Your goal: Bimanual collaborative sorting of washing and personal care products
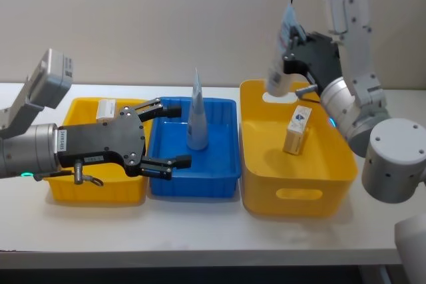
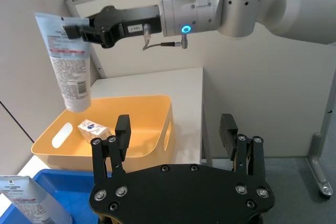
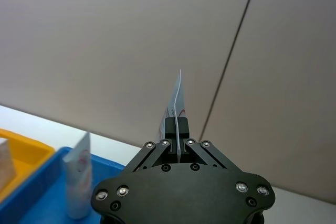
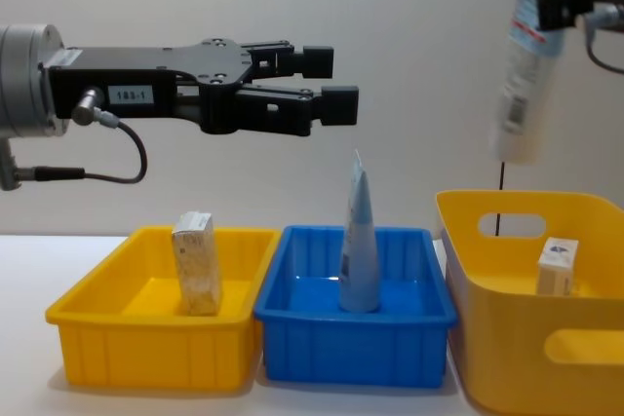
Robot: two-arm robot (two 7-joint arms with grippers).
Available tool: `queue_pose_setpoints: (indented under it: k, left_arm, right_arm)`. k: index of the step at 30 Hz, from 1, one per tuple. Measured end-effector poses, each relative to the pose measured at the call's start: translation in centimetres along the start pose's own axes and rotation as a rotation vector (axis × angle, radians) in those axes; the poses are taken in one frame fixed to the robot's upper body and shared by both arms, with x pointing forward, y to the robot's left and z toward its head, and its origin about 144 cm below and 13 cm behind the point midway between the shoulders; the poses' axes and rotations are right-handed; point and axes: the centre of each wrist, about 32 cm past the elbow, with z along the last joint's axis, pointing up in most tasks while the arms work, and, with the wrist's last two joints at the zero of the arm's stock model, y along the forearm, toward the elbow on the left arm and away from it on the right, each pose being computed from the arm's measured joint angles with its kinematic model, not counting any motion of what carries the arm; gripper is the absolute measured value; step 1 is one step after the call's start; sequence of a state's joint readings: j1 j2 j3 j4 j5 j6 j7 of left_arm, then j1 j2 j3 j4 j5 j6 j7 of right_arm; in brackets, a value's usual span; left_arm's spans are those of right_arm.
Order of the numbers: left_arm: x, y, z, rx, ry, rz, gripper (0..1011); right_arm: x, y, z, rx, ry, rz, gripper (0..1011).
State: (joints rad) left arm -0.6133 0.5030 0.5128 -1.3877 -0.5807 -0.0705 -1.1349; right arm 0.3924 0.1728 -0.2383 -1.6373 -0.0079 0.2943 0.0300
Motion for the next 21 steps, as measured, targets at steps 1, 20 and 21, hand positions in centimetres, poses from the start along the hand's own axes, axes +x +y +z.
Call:
queue_pose_setpoints:
  k: [1, 20, 21]
  left_arm:
    - [0.0, 0.0, 0.0, 0.0, 0.0, 0.0, 1001]
    - [0.0, 0.0, 0.0, 0.0, 0.0, 0.0, 1001]
    - [0.0, 0.0, 0.0, 0.0, 0.0, 0.0, 1001]
  right_arm:
    - [0.1, 0.1, -0.2, -0.006, -0.003, -0.006, 0]
    - [1.0, 2.4, -4.5, -0.153, -0.025, -0.049, 0]
    - [1.0, 2.4, -4.6, -0.156, -0.025, -0.048, 0]
